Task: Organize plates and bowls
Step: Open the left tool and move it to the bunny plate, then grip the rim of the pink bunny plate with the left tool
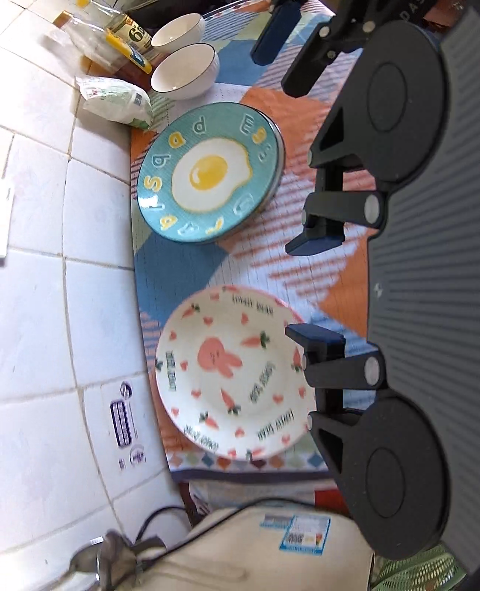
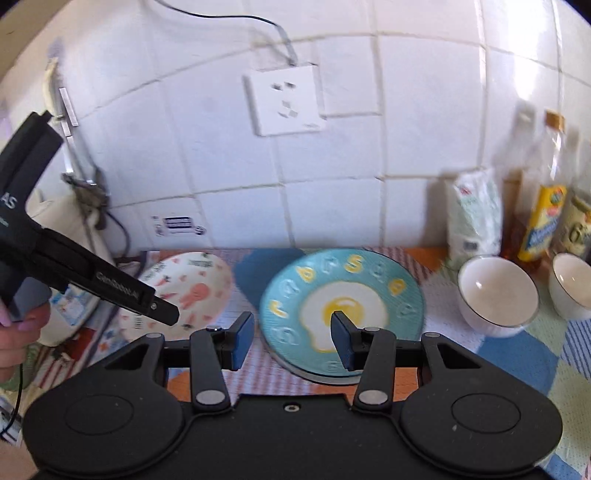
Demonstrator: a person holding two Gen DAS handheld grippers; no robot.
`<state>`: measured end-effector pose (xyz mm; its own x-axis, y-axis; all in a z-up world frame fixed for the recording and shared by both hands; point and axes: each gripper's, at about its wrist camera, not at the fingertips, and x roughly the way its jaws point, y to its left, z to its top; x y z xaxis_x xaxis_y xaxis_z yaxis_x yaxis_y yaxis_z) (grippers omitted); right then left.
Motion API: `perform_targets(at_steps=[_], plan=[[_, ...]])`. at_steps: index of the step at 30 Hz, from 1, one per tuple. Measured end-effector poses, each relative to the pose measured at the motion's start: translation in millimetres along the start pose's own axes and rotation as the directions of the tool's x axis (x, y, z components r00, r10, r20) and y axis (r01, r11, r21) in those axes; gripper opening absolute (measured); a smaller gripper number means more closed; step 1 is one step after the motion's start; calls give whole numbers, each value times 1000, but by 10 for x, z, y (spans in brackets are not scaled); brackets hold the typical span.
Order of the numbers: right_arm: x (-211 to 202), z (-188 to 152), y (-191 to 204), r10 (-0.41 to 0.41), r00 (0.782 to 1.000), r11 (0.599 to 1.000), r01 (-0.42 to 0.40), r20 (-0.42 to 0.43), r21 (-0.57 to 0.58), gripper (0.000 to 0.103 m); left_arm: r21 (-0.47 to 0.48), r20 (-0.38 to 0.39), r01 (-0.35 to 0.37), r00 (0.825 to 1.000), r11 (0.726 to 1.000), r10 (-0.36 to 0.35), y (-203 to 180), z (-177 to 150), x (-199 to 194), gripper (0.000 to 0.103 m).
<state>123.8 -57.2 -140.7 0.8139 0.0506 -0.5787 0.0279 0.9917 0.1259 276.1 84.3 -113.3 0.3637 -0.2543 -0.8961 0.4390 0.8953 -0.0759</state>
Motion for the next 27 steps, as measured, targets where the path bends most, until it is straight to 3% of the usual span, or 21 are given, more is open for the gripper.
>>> perform_targets(at_steps=[3,9,13,19,22,27], plan=[[-74,-15,229,20,999,1000,-19,36,-18,52,9,2,-3,1000,1000,3,186,-74,-83,39],[-93,-128,651,-11,994,996,21,110,-88,63,36,-6,-18,1000,999,19,517,-231,-137,41],[-27,-144,810,24,996,999,-21,84,-47,68,56,-28,-10,1000,998,11,681,-318,-111,45],[175,-223,1003,55,997,996,-51,53,-74,72,81,-51,5,999,997,-1,809,-381,-8,52],[329,-282,997,56,998,998,-55,40,-44,73,52,-37,30,999,998,-28,914,-403,62,58],[567,-391,1023,46,998,998,-45,36,-37,73,24,-3,13,1000,1000,-13,1081,-423,187,67]])
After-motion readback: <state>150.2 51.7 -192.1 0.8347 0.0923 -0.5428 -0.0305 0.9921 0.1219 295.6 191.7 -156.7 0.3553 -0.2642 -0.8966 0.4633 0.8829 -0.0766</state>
